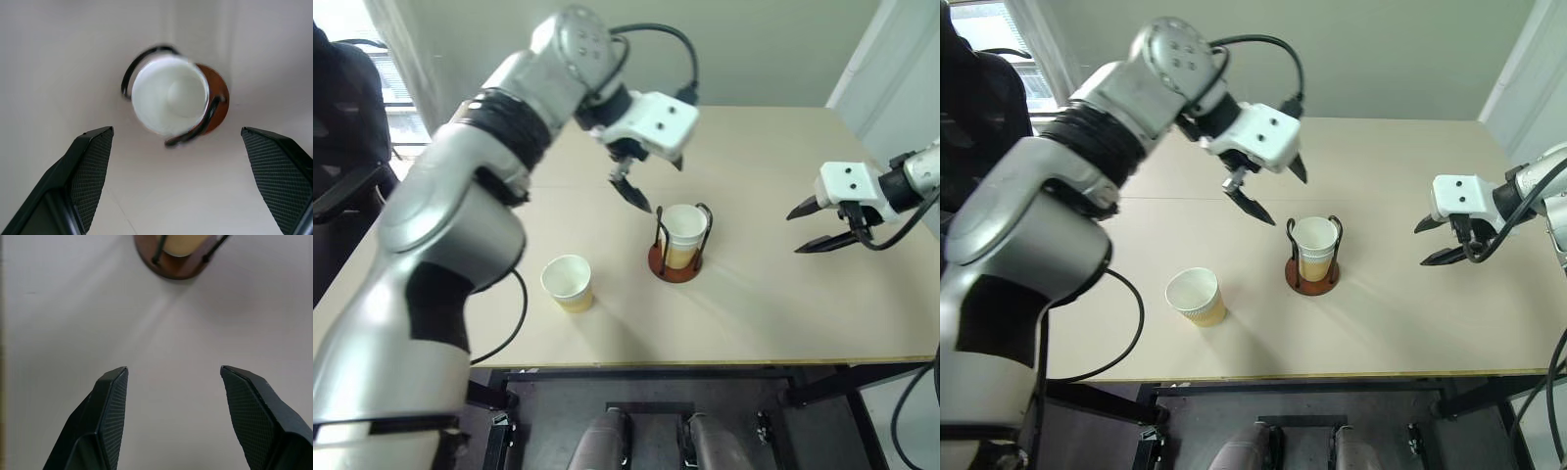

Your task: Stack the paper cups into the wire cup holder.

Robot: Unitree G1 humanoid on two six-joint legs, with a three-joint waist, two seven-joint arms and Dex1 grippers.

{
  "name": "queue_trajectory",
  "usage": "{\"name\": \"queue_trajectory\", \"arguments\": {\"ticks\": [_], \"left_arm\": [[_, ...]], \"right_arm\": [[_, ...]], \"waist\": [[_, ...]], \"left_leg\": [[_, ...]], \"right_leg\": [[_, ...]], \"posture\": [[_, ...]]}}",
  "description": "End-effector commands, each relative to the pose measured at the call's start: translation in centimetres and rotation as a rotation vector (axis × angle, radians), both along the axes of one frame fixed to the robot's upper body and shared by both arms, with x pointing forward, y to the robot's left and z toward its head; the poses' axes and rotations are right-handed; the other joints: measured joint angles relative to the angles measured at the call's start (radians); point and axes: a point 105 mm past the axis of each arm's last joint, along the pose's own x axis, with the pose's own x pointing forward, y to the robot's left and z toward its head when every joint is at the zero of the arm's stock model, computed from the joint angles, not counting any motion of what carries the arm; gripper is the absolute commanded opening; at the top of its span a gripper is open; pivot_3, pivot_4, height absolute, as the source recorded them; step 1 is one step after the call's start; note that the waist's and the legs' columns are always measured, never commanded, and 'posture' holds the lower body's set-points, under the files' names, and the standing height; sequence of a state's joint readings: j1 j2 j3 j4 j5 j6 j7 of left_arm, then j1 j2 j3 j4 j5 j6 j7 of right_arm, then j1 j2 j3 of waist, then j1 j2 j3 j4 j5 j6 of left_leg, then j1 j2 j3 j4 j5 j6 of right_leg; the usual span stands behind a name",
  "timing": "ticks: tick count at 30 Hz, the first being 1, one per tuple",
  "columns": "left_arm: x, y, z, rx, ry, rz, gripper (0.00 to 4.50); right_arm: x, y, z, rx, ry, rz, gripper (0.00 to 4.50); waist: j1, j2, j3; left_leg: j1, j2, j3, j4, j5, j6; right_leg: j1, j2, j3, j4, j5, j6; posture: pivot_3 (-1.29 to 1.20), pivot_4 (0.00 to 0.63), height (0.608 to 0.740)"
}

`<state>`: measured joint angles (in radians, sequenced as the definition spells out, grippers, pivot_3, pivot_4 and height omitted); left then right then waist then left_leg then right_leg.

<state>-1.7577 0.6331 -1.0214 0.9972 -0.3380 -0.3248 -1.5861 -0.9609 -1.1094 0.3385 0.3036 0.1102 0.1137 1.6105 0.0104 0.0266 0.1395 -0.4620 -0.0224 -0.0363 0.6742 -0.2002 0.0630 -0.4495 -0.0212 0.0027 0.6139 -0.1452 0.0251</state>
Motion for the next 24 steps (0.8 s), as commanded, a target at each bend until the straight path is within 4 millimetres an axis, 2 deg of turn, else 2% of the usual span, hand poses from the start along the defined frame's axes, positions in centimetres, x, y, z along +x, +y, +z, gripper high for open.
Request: {"name": "queue_trajectory", "arguments": {"ticks": [1, 5, 7, 9, 15, 18, 24], "left_arm": [[-1.2, 3.8, -0.7, 0.058, 0.021, 0.002, 4.46], [-3.7, 6.7, -2.1, 0.107, 0.097, 0.012, 4.46], [-4.9, 7.1, -2.6, 0.108, 0.147, 0.011, 4.46], [-5.9, 7.5, -3.2, 0.121, 0.190, 0.009, 4.46], [-7.8, 8.4, -5.1, 0.199, 0.262, -0.002, 4.46], [-8.2, 8.8, -5.9, 0.247, 0.269, -0.018, 4.46], [-7.1, 9.4, -6.3, 0.346, 0.202, -0.046, 4.46]], "right_arm": [[-1.3, 1.9, 1.7, 0.062, -0.054, 0.079, 3.03], [-1.7, 3.3, 2.0, 0.095, -0.077, 0.133, 3.03], [-1.6, 3.6, 2.2, 0.112, -0.076, 0.141, 3.03], [-1.4, 4.0, 2.4, 0.131, -0.066, 0.143, 3.03], [-1.2, 5.0, 3.3, 0.165, -0.045, 0.164, 3.03], [-1.3, 5.4, 3.7, 0.175, -0.038, 0.173, 3.03], [-1.1, 4.9, 3.9, 0.161, -0.042, 0.163, 3.03]], "waist": [[-0.010, 0.001, 0.000], [-0.012, 0.001, -0.001], [-0.004, 0.001, -0.001], [0.003, 0.001, -0.001], [0.004, 0.001, 0.000], [-0.001, 0.001, 0.000], [-0.004, 0.001, 0.000]], "left_leg": [[0.001, 0.000, 0.000, 0.000, -0.001, -0.001], [0.001, 0.001, -0.001, -0.002, 0.000, -0.003], [0.000, 0.001, -0.002, -0.002, 0.000, -0.003], [-0.001, 0.000, -0.003, 0.000, 0.000, -0.003], [0.000, -0.003, -0.004, 0.002, 0.001, 0.000], [0.001, -0.002, -0.004, 0.001, 0.002, -0.002], [0.003, -0.001, -0.005, -0.002, 0.005, -0.006]], "right_leg": [[0.000, 0.000, 0.000, 0.001, 0.000, 0.000], [-0.002, 0.002, 0.000, 0.000, -0.001, -0.001], [0.000, 0.002, -0.001, -0.001, -0.002, -0.001], [0.001, 0.001, -0.001, -0.002, -0.006, -0.008], [0.004, 0.000, 0.000, -0.003, -0.006, -0.008], [0.003, 0.000, 0.000, -0.002, -0.006, -0.009], [0.003, 0.000, -0.001, 0.000, -0.004, -0.012]], "posture": [[0.00, 0.150, 0.740], [0.00, 0.150, 0.740], [0.00, 0.150, 0.740], [0.00, 0.150, 0.740], [0.00, 0.150, 0.740], [0.00, 0.150, 0.740], [0.00, 0.150, 0.740]]}}
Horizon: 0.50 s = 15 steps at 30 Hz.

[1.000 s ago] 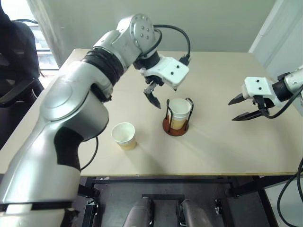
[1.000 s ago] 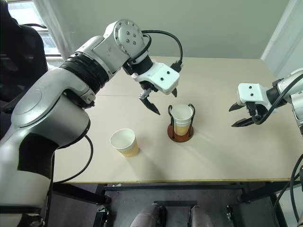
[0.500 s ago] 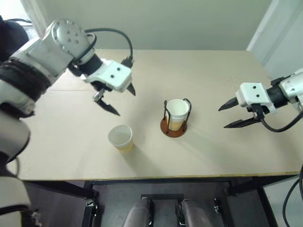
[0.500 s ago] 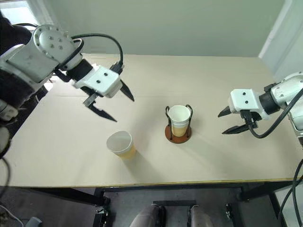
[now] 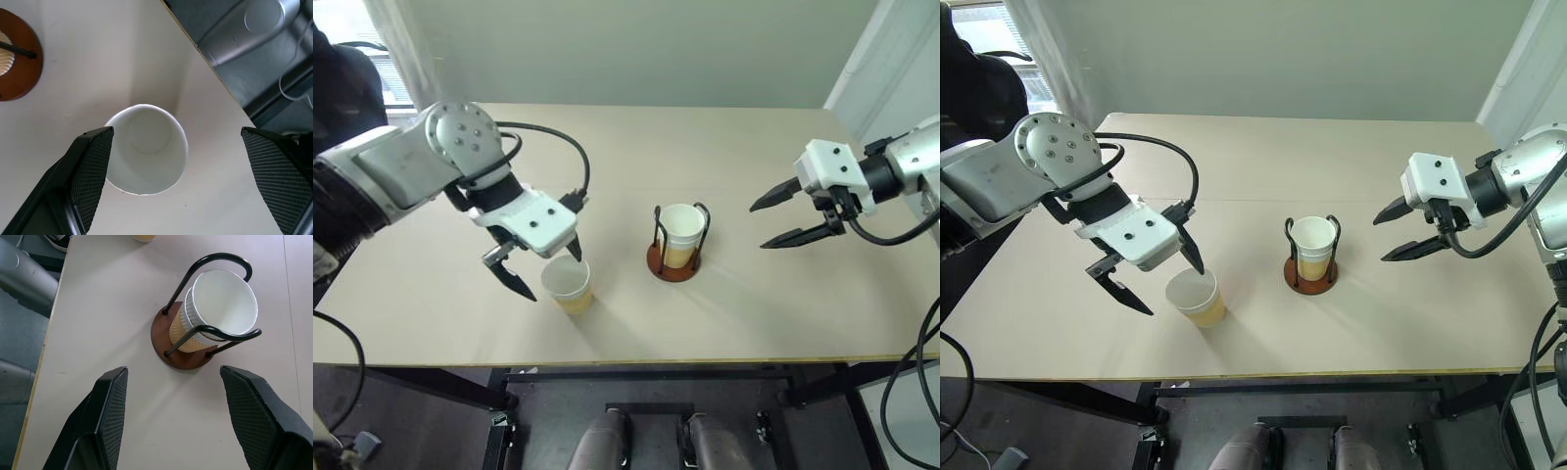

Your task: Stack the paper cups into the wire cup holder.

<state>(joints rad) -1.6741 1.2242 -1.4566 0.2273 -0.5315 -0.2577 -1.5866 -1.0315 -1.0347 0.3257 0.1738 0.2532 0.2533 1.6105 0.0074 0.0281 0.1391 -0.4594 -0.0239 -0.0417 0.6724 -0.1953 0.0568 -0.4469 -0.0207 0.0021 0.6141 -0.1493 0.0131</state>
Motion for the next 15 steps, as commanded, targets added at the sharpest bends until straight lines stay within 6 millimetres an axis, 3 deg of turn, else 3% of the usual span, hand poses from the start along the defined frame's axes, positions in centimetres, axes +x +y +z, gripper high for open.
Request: {"name": "queue_trajectory", "arguments": {"ticks": [1, 15], "left_arm": [[0.2, 0.4, 0.8, 0.041, -0.039, -0.030, 4.46], [0.2, 0.6, -2.0, 0.084, -0.009, -0.072, 4.46]], "right_arm": [[-0.3, -0.2, 1.3, 0.005, -0.034, 0.004, 3.03], [-0.2, -0.3, 1.3, 0.007, -0.034, -0.008, 3.03]], "waist": [[-0.001, 0.000, 0.000], [-0.002, 0.000, 0.000]], "left_leg": [[0.000, 0.000, 0.000, 0.000, 0.000, 0.000], [-0.001, 0.000, 0.000, -0.005, 0.001, 0.002]], "right_leg": [[0.000, 0.000, 0.000, 0.000, 0.000, 0.000], [-0.003, 0.000, -0.001, -0.003, 0.000, -0.001]], "posture": [[0.00, 0.150, 0.740], [0.00, 0.150, 0.740]]}}
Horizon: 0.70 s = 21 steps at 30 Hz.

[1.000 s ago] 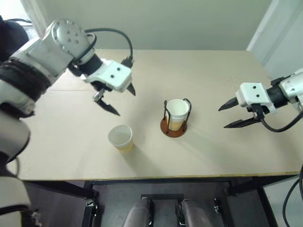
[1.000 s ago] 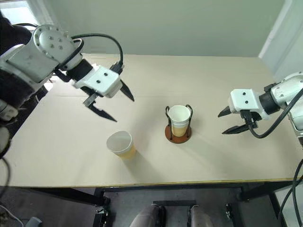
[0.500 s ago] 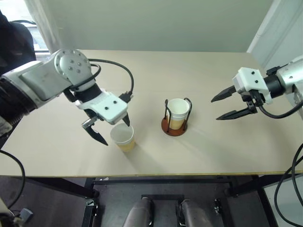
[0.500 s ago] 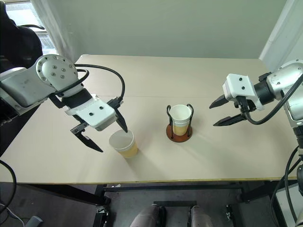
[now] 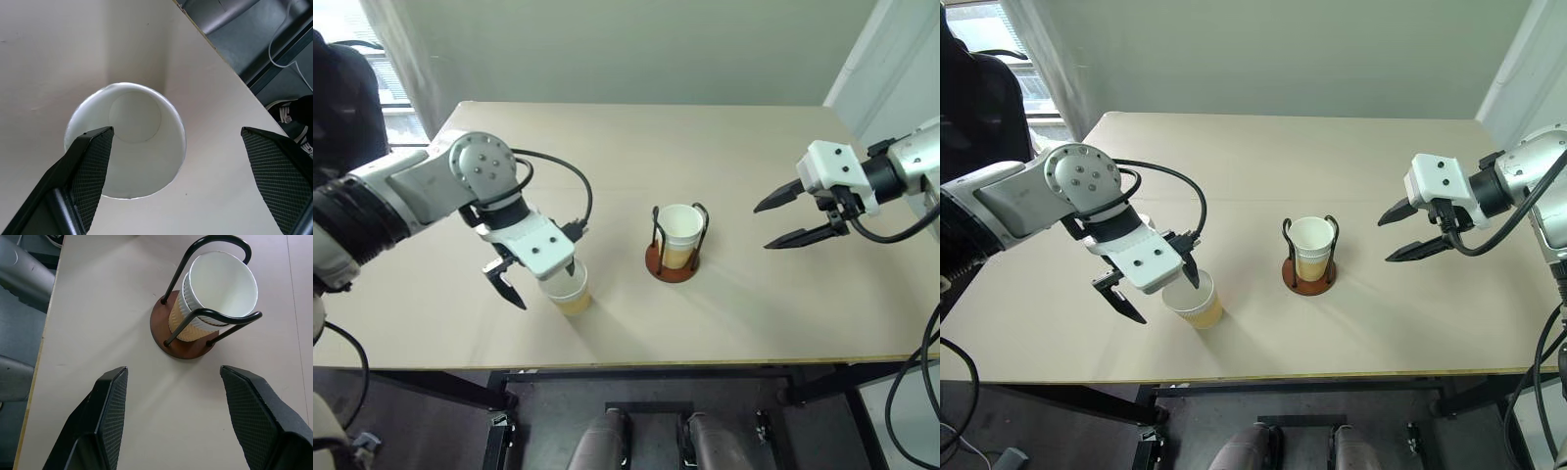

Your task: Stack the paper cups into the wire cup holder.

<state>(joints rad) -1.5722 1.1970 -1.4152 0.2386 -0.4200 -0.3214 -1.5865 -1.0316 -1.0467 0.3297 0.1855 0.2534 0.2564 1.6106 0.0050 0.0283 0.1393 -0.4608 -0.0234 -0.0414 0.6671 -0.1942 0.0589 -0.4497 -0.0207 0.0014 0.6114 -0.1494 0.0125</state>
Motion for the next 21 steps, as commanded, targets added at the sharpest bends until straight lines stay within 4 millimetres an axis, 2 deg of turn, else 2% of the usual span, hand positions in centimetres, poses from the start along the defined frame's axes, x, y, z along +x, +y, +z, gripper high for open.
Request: {"name": "queue_trajectory", "arguments": {"ticks": [1, 7, 19, 21], "left_arm": [[0.0, 0.1, 0.3, 0.014, -0.020, -0.019, 4.46], [0.3, 0.9, -0.8, 0.035, -0.031, -0.018, 4.46], [0.9, 1.2, -1.3, 0.081, -0.094, -0.106, 4.46], [1.0, 1.3, -1.4, 0.096, -0.105, -0.131, 4.08]], "right_arm": [[-0.3, 0.1, 1.3, 0.010, -0.041, 0.013, 3.03], [-0.3, 0.4, 1.2, 0.012, -0.039, 0.019, 3.03], [-0.2, 0.5, 1.2, 0.009, -0.044, 0.024, 3.03], [-0.2, 0.5, 1.1, 0.008, -0.045, 0.025, 3.03]], "waist": [[0.000, 0.000, 0.000], [-0.001, 0.000, 0.000], [-0.001, 0.000, 0.000], [-0.001, 0.000, 0.000]], "left_leg": [[0.000, 0.000, 0.000, 0.000, 0.000, 0.000], [0.000, 0.000, 0.000, 0.000, 0.001, 0.000], [0.000, 0.000, 0.000, 0.000, 0.001, 0.000], [0.000, 0.000, 0.000, 0.000, 0.001, 0.000]], "right_leg": [[0.000, 0.000, 0.000, 0.000, 0.000, 0.000], [0.000, 0.000, 0.000, 0.001, 0.000, -0.001], [0.000, 0.000, 0.000, 0.001, 0.000, -0.001], [0.000, 0.000, 0.000, 0.001, 0.000, -0.001]], "posture": [[0.00, 0.150, 0.740], [0.00, 0.150, 0.740], [0.00, 0.150, 0.740], [0.00, 0.150, 0.740]]}}
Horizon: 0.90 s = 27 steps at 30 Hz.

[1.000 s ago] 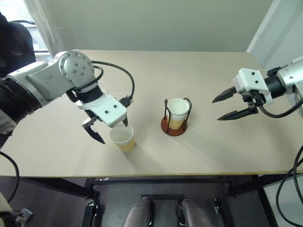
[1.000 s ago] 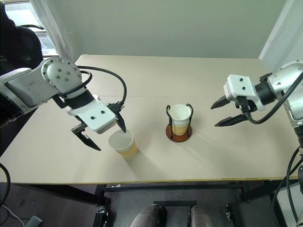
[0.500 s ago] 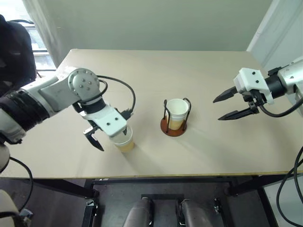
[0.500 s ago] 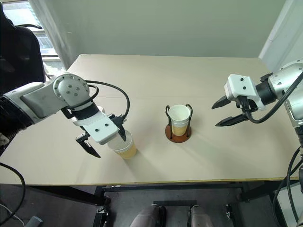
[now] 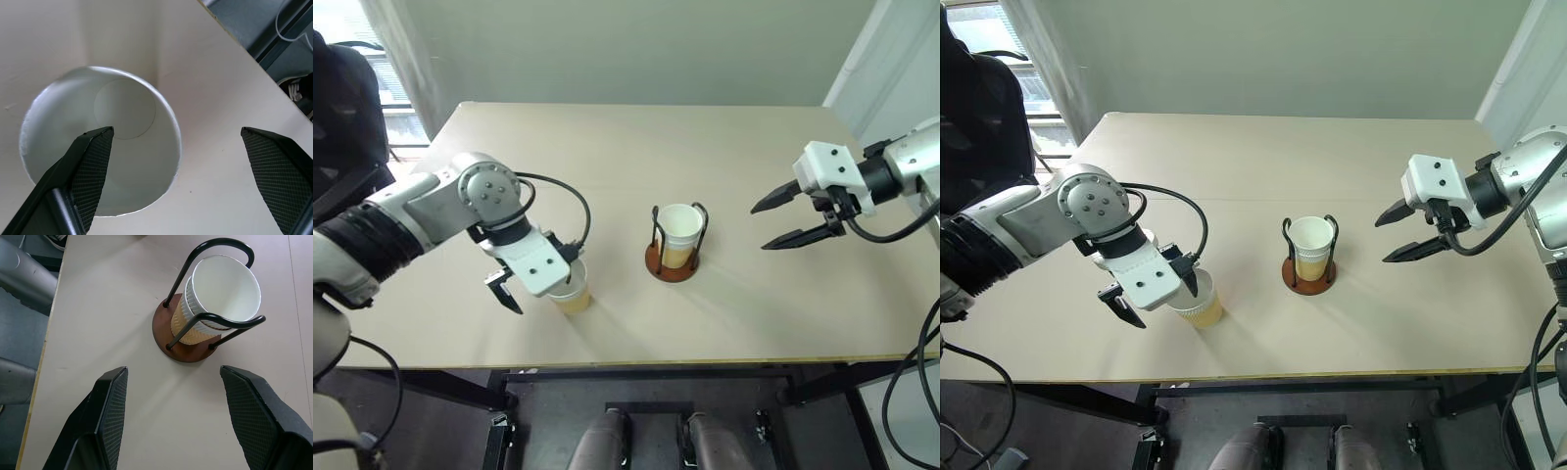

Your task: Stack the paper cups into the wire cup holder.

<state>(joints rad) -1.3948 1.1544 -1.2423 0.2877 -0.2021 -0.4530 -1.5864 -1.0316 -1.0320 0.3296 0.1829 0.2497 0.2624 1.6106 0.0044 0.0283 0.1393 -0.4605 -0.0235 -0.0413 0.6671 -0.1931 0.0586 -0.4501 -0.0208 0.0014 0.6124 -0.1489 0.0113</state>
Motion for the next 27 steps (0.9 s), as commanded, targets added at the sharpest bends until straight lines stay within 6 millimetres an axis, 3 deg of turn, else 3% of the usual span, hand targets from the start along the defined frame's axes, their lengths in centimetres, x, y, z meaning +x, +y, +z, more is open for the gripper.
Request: {"name": "queue_trajectory", "arguments": {"ticks": [1, 11, 27], "left_arm": [[0.3, 0.2, 1.0, 0.024, -0.045, -0.055, 3.84], [0.9, 0.8, 1.2, 0.123, -0.078, -0.188, 0.12], [2.0, 1.0, 2.3, 0.144, -0.121, -0.208, 0.02]], "right_arm": [[-0.2, 0.2, 1.3, 0.002, -0.051, 0.017, 3.03], [-0.1, 0.1, 1.2, -0.005, -0.055, 0.011, 3.03], [0.1, -0.1, 1.2, -0.003, -0.059, 0.006, 3.03]], "waist": [[0.000, 0.000, 0.000], [0.001, 0.000, 0.000], [0.001, 0.000, 0.000]], "left_leg": [[0.000, 0.000, 0.000, 0.000, 0.000, 0.000], [0.000, 0.000, 0.000, 0.000, 0.000, 0.000], [0.000, 0.000, 0.000, 0.000, -0.001, 0.000]], "right_leg": [[0.000, 0.000, 0.000, 0.000, 0.000, 0.000], [-0.001, 0.000, 0.000, 0.000, 0.000, 0.000], [-0.001, 0.000, 0.000, 0.001, 0.000, 0.000]], "posture": [[0.00, 0.150, 0.740], [0.00, 0.150, 0.740], [0.00, 0.150, 0.740]]}}
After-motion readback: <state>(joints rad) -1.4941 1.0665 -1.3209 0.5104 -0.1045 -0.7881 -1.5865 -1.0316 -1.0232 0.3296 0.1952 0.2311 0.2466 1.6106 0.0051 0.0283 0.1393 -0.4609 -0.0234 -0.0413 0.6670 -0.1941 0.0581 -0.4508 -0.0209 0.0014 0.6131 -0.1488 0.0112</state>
